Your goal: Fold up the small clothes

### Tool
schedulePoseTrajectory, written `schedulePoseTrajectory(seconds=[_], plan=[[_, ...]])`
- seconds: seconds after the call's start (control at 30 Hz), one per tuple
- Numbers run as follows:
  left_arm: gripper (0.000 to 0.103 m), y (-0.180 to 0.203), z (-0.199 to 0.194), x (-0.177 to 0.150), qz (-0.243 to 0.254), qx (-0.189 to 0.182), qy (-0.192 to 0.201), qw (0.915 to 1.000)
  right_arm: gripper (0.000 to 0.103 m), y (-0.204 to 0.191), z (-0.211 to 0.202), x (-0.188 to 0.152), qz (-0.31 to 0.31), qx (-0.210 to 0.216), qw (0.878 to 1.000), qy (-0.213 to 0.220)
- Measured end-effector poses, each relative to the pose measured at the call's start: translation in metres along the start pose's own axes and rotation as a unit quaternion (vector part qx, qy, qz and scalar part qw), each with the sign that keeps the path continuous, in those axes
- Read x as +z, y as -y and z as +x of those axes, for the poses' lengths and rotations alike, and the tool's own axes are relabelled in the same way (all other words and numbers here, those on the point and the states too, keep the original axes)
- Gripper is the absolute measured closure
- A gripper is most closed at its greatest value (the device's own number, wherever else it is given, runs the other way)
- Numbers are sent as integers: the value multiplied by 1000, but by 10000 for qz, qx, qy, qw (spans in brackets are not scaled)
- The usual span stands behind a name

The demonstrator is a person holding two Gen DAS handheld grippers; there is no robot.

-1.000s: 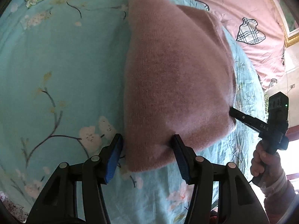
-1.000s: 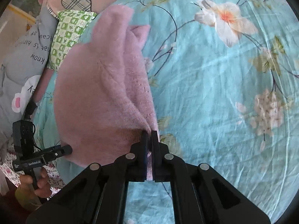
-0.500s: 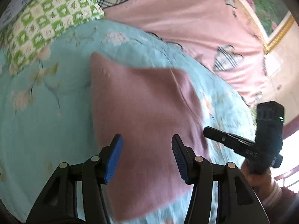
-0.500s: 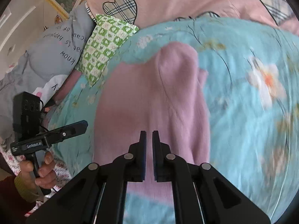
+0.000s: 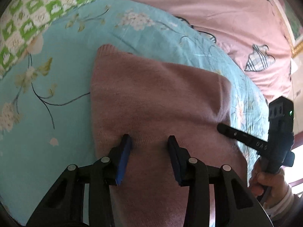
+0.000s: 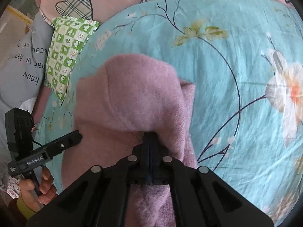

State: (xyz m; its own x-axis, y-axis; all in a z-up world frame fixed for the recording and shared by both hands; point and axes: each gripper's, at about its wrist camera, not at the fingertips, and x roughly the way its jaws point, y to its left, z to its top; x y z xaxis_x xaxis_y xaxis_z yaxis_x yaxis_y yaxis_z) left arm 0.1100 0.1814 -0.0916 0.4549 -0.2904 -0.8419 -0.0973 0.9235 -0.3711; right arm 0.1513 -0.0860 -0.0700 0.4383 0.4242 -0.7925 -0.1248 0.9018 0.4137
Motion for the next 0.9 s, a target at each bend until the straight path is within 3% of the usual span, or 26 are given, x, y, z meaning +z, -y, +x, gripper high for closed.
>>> schedulePoseTrajectory(seconds=[0.23,0.37,0.47,0.57,0.7,0.8,0.9], plan=[[62,11,-59,-54,161,-437,77,9989,100,-23,-59,-39,-187,430,9978,464],[61,20,-77,-106,174,-407,-34,9990,99,-38,-77,-78,-581,640,9957,320],[61,24,-82,-140,-11,-494,-108,9987,99,-44,-81,-110,-863,495,9950,80],[61,26,-76,-161,18,-390,-210,9990,99,-28,-80,-134,-659,350,9972,-2],[62,24,-52,-171,64,-150,-305,9994,100,-2,-67,-147,-437,-69,9988,-201],[61,27,-41,-166,71,-45,-325,9994,100,8,-58,-146,-330,20,9992,-207],[54,35,-49,-166,148,-3,-261,9996,100,5,-62,-145,-327,54,9993,-152]])
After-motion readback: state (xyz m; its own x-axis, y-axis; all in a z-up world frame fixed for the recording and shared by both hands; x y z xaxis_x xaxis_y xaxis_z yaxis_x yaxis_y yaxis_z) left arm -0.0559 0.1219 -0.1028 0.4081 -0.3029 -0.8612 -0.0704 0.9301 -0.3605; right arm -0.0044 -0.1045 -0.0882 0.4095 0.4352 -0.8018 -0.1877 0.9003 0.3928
